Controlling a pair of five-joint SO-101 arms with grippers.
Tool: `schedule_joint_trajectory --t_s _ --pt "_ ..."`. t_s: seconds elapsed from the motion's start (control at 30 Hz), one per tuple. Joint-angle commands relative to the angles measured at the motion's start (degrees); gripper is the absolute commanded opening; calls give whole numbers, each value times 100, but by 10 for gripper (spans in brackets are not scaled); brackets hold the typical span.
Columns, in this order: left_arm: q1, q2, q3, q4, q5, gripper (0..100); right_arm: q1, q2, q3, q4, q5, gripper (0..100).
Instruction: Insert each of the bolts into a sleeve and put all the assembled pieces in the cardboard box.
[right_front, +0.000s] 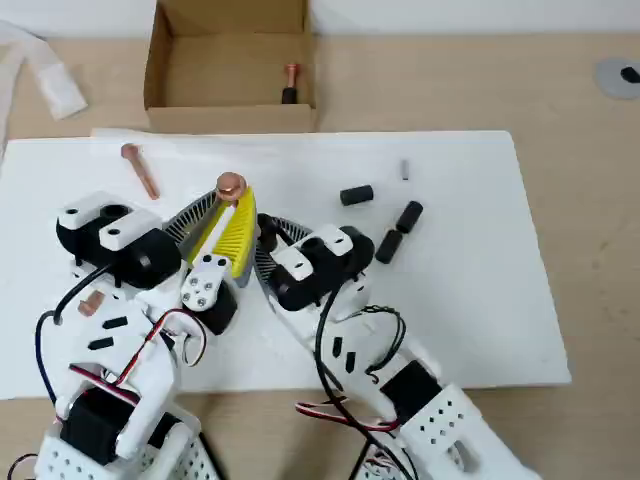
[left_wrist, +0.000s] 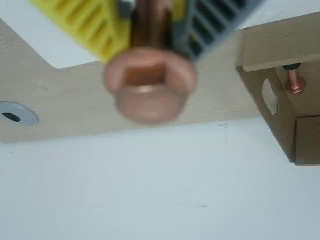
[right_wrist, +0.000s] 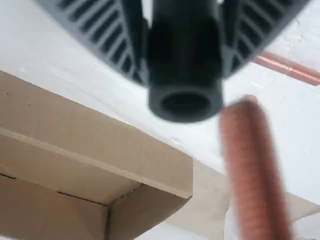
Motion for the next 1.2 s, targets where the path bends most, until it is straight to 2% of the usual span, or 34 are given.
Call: schedule_joint_trajectory --t_s 0.0,0.37,0.7,1.17 --pt "-88 22 -26 -26 62 4 -110 -154 -66 -167 -44 10" --pt "-158 40 642 -835 -176 5 -110 -154 -75 -167 -44 10" --pt "-316 31 580 -1301 -149 5 -110 -154 -75 -167 -44 10" --pt "-273 171 457 -1424 264 5 -119 -154 -66 -149 -26 10"
